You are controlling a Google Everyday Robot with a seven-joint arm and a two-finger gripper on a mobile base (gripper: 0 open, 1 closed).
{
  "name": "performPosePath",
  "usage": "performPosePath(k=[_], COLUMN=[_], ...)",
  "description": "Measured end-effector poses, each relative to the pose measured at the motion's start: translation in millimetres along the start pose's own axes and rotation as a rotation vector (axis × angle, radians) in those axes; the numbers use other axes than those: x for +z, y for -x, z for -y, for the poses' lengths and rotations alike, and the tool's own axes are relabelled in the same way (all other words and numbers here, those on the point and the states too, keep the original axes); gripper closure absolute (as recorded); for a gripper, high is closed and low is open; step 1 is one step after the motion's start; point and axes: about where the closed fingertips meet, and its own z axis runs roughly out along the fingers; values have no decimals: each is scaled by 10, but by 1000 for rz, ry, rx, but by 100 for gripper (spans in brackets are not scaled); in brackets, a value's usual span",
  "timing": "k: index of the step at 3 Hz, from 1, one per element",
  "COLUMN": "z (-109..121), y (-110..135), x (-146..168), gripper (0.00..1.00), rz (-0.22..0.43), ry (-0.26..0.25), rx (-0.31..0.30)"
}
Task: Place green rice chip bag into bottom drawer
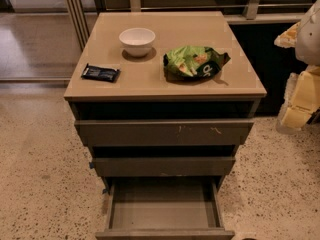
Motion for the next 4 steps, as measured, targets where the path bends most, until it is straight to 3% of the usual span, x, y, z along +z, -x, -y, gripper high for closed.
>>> performPosePath(k=[1, 2, 4], z=[0, 222, 1047], y=[0, 39, 490], x=[0, 86, 613], gripper=[0, 0, 0], rz=[0, 62, 306], ry=[0, -24, -66], rx=[0, 16, 40])
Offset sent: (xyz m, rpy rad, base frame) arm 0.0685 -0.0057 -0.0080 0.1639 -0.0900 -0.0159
